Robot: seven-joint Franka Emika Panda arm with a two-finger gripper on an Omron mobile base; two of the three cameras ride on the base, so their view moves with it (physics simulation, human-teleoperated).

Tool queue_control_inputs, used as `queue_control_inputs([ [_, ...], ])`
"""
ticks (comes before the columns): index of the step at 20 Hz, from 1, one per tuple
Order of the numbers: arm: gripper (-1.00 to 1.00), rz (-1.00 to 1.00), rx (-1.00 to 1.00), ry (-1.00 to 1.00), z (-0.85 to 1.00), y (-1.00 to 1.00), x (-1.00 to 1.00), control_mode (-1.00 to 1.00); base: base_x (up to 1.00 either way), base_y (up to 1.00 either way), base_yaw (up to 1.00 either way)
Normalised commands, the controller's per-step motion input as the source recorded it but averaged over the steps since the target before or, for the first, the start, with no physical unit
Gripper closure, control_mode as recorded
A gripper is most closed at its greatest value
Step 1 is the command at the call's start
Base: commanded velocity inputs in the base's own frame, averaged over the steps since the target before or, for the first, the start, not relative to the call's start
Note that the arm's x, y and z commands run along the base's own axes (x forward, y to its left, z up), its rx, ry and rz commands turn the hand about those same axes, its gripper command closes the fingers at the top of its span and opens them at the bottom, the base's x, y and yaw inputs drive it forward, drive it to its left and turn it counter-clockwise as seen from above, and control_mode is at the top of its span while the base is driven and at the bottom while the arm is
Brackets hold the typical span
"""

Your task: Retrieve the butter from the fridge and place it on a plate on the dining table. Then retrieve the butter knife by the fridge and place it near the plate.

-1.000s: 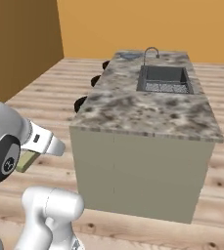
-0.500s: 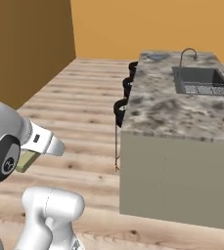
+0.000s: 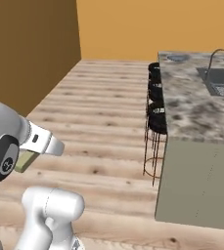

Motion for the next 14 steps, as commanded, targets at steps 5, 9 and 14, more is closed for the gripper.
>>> queue_control_inputs([
  [5, 1.0, 0.0, 0.0, 0.0, 0.0, 0.0, 0.0, 1.0, 0.65, 0.74, -0.25],
  [9, 1.0, 0.0, 0.0, 0.0, 0.0, 0.0, 0.0, 1.0, 0.68, 0.69, -0.23],
  [14, 1.0, 0.0, 0.0, 0.0, 0.0, 0.0, 0.0, 1.0, 0.7, 0.7, -0.22],
])
